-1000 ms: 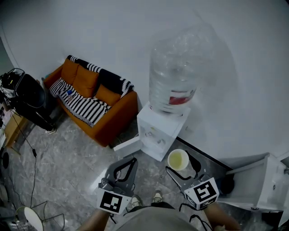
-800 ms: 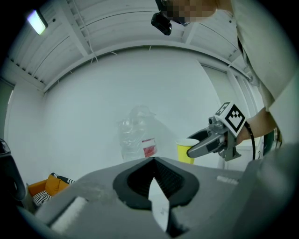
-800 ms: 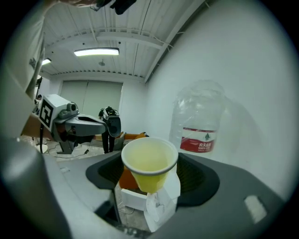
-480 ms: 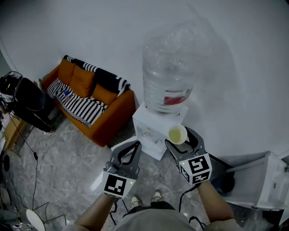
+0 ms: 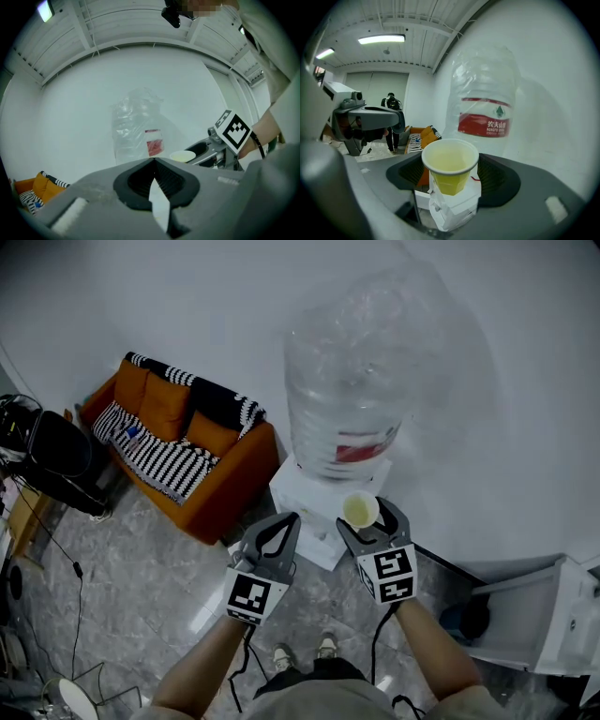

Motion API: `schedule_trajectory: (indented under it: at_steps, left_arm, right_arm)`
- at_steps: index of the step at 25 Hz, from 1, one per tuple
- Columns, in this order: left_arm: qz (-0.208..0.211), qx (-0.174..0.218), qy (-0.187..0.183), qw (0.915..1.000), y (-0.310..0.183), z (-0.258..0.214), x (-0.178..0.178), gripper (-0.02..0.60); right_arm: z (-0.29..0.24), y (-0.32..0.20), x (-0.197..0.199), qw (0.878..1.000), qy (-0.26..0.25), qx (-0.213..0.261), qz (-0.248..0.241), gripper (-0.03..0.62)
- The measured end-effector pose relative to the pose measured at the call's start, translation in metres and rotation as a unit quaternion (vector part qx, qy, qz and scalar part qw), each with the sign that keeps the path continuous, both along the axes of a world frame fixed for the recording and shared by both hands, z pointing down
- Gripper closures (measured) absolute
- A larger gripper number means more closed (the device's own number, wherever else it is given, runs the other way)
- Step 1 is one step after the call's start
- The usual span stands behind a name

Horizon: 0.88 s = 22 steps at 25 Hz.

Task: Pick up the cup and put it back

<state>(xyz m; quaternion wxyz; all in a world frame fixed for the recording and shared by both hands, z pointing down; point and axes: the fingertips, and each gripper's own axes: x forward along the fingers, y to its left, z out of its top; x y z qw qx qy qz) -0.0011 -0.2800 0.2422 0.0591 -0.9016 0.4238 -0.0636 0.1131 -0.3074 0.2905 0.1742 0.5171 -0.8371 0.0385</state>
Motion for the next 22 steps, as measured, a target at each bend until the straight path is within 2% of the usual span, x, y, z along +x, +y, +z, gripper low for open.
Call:
schedule_trajectory:
  at_steps: [4,8,15,22]
  left_arm:
    - [0.006,-0.024,-0.002,0.9997,-0.016,0.026,0.007,0.580]
    - [0.009,-0.042,-0.019,0.9989,-0.030,0.054,0.012,0.580]
    - [0.000,-0.096,-0.040,0.9946,-0.050,0.106,0.015,0.580]
    - [-0.005,-0.122,-0.042,0.9917,-0.053,0.128,0.009,0.580]
  right_arm:
    - [0.031,-0.016,0.000,1.000,-0.006,-0.021,0.006,0.237]
    - [0.064,-0.032,0.001,0.999,-0.017,-0.042,0.013,0.237]
    - [0.125,-0.058,0.002,0.996,-0.023,-0.077,0.026,0.235]
    - [0.152,-0.068,0.010,0.994,-0.043,-0.088,0.049,0.232]
